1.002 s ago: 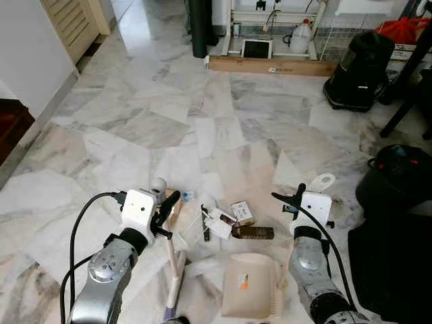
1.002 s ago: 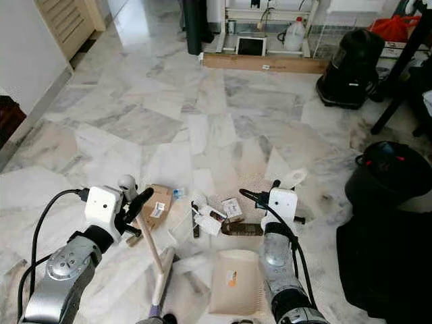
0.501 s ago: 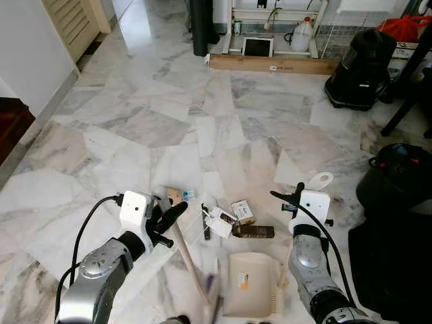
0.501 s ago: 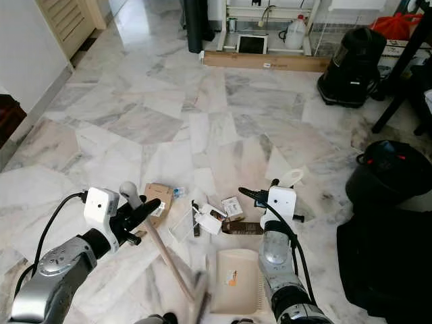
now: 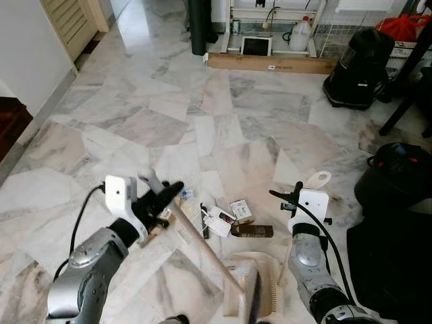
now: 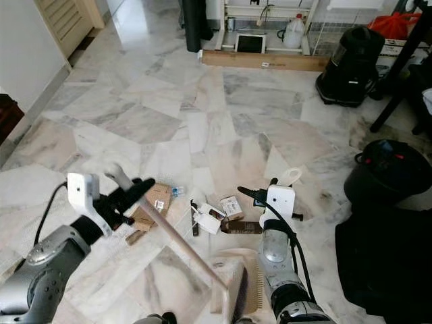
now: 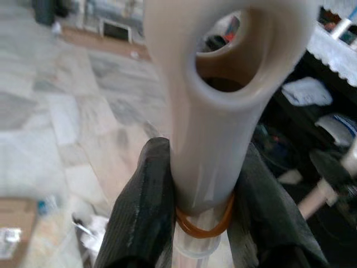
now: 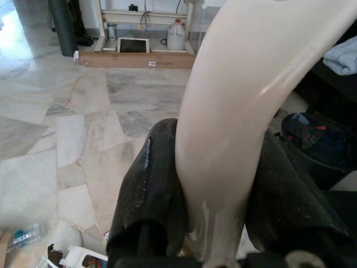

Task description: Sweep floor

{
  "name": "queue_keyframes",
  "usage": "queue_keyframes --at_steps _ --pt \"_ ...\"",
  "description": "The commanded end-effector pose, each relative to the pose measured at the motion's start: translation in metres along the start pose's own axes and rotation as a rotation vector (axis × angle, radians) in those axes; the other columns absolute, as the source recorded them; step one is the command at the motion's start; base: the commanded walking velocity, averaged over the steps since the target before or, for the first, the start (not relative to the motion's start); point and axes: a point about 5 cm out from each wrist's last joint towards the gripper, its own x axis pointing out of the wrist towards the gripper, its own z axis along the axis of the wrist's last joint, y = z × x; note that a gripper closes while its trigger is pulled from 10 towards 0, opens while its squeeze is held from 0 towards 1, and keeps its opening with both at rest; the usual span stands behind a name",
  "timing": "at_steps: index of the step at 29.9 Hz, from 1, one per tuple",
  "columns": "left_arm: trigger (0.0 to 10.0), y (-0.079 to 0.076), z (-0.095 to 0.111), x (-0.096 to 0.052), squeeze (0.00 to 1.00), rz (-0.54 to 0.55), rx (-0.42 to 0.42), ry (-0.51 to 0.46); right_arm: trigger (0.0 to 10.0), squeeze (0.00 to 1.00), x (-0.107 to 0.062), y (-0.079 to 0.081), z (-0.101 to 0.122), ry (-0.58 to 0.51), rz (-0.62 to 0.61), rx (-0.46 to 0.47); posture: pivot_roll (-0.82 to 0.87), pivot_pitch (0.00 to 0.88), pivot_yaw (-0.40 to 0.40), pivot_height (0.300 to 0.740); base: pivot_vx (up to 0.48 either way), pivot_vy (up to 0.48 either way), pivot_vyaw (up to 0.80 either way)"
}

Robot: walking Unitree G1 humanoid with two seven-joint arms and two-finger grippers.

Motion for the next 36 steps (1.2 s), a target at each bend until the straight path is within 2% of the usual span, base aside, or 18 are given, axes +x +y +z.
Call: queue_keyframes --at_steps 1,4,5,6,9,15,19,21,23,31,36 --pt "10.0 0.001 0.015 -0.003 0.0 0.018 0.025 -0.065 10.0 0.0 -0.005 0.0 -0.01 0.06 -0.002 0.001 0.17 0.179 0.028 0.74 0.0 0.0 0.0" --pt "10.0 0.005 0.025 -0.002 0.0 0.078 0.075 -0.117 10.0 0.0 -0.005 0.0 -0.01 0.062 -0.002 0.002 0.17 0.177 0.028 0.74 0.0 0.0 0.0" --pt "10.0 0.007 0.031 -0.002 0.0 0.112 0.117 -0.146 10.0 0.0 -0.005 0.0 -0.01 0.062 0.0 0.001 0.17 0.176 0.027 0.74 0.0 0.0 0.0" --pt "10.0 0.007 0.031 -0.002 0.0 0.112 0.117 -0.146 10.0 0.0 -0.005 0.0 -0.01 0.062 0.0 0.001 0.17 0.176 0.027 0.74 0.0 0.0 0.0" --pt "10.0 0.009 0.038 -0.002 0.0 0.158 0.185 -0.178 10.0 0.0 -0.005 0.001 -0.01 0.063 0.002 0.002 0.17 0.174 0.027 0.74 0.0 0.0 0.0" --pt "10.0 0.011 0.043 -0.003 0.0 0.2 0.224 -0.203 10.0 0.0 -0.005 0.001 -0.01 0.065 0.005 0.003 0.17 0.172 0.027 0.74 0.0 0.0 0.0" --pt "10.0 0.013 0.04 -0.004 0.0 0.214 0.245 -0.192 10.0 0.0 -0.005 0.001 -0.01 0.066 0.006 0.003 0.17 0.171 0.027 0.74 0.0 0.0 0.0" --pt "10.0 0.012 0.029 -0.004 0.0 0.21 0.277 -0.154 10.0 0.0 -0.005 0.001 -0.011 0.067 0.009 0.004 0.17 0.169 0.027 0.74 0.0 0.0 0.0" --pt "10.0 0.012 0.026 -0.004 0.0 0.206 0.286 -0.141 10.0 0.0 -0.005 0.001 -0.011 0.067 0.009 0.004 0.17 0.169 0.027 0.74 0.0 0.0 0.0" --pt "10.0 0.009 -0.001 0.001 0.0 0.197 0.298 -0.089 10.0 0.0 -0.005 0.002 -0.01 0.066 0.02 0.015 0.16 0.169 0.025 0.74 0.0 0.0 0.0" --pt "10.0 0.01 -0.009 0.002 0.0 0.209 0.286 -0.086 10.0 0.0 -0.005 0.002 -0.01 0.066 0.025 0.018 0.16 0.171 0.024 0.74 0.0 0.0 0.0"
